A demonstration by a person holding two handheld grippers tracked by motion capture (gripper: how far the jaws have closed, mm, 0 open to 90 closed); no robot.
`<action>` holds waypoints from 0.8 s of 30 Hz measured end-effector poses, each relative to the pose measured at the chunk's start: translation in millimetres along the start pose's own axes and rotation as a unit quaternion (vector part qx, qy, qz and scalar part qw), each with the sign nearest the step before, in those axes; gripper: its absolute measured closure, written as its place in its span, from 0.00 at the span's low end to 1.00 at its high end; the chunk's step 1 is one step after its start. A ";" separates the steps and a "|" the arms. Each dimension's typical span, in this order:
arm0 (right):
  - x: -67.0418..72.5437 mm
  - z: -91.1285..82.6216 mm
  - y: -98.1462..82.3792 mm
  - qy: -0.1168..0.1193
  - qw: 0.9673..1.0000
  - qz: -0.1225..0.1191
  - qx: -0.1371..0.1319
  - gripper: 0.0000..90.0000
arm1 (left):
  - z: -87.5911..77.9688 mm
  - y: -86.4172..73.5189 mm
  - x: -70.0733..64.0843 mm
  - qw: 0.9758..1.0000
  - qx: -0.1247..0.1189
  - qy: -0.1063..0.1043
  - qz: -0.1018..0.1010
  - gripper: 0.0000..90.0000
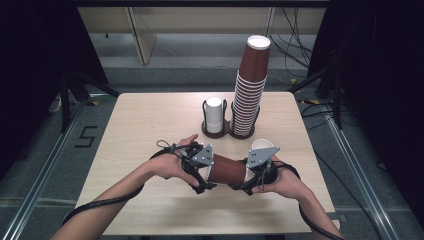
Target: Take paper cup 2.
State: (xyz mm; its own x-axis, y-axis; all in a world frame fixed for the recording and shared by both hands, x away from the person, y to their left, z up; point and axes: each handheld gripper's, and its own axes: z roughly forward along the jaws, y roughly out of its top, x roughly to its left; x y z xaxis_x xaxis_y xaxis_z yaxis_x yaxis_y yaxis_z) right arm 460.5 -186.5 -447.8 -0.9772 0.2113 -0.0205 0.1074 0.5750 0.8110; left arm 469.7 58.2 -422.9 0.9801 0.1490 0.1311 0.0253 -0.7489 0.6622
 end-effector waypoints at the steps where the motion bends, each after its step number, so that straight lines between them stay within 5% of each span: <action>1: 0.2 0.0 -0.1 0.000 1.000 0.000 0.000 0.27 | 0.2 0.2 -0.4 1.000 -0.003 -0.001 -0.003 0.00; 24: 1.6 3.2 2.1 0.005 1.000 -0.006 0.003 0.27 | 1.8 6.0 -1.6 1.000 -0.008 -0.013 0.006 0.00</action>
State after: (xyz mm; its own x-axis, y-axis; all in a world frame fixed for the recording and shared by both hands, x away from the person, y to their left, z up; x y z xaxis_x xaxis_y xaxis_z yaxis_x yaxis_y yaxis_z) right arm 459.7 -182.4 -447.9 -0.9803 0.1957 -0.0246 0.0962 0.5831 0.8067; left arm 468.6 52.3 -420.5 0.9853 0.1219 0.1198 0.0098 -0.7402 0.6723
